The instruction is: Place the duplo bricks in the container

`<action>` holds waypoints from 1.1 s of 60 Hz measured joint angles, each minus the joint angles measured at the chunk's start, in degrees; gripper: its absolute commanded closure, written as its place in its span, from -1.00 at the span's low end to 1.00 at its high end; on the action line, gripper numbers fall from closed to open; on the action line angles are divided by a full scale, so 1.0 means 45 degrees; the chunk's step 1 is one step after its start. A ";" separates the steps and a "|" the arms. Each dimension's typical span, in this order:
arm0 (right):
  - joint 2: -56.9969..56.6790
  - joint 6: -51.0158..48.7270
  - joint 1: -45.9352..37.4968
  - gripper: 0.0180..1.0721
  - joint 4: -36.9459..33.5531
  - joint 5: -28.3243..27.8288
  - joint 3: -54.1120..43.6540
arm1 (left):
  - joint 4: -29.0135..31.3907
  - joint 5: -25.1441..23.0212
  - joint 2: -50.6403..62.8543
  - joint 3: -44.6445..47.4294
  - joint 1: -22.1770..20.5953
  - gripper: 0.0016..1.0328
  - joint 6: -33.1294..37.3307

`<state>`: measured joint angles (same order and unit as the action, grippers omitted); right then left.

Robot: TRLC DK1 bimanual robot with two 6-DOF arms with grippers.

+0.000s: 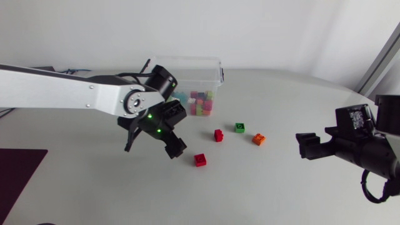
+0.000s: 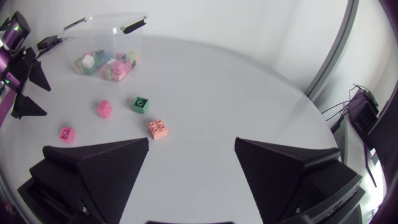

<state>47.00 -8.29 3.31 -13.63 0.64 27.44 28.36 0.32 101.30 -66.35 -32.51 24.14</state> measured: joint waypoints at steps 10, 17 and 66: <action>0.0772 -0.1885 -0.0010 -0.79 -0.0729 -0.0500 0.0350 | 0.0733 -0.1258 0.1569 -0.1365 -0.0369 -0.77 0.0811; 0.1273 -0.2924 -0.0102 -0.79 -0.1093 -0.1258 0.0685 | 0.1384 -0.2030 0.2093 -0.2263 -0.0471 -0.70 0.1345; 0.3313 -0.4177 -0.1676 -0.79 -0.1360 -0.4886 0.1831 | 0.4726 -0.3288 0.4964 -0.5547 -0.1292 -0.14 0.2749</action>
<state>61.91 -27.09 -4.23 -19.75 -21.34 35.68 49.63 -14.48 123.63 -91.31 -38.33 36.51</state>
